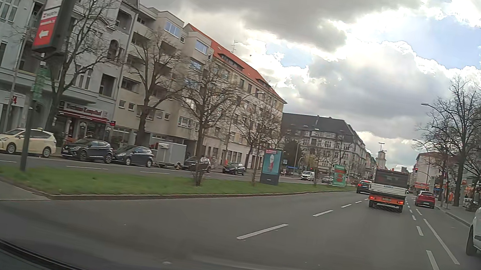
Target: Follow the waypoints while adhering to traffic rules and regulations
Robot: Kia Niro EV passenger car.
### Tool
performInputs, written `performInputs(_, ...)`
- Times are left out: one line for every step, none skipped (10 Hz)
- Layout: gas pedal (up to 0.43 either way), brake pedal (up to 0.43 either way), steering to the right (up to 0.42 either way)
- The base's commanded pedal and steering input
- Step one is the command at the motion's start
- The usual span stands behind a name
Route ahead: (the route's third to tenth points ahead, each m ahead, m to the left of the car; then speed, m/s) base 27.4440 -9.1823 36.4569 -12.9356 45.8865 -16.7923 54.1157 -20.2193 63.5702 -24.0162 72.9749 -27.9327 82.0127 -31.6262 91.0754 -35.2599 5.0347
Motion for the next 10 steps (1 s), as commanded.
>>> performInputs(0.157,0.037,0.334)
performInputs(0.157,0.037,0.319)
performInputs(0.157,0.037,0.301)
performInputs(0.157,0.037,0.275)
performInputs(0.157,0.037,0.249)
performInputs(0.157,0.037,0.229)
performInputs(0.150,0.030,0.200)
performInputs(0.150,0.037,0.172)
performInputs(0.150,0.037,0.147)
performInputs(0.150,0.037,0.128)
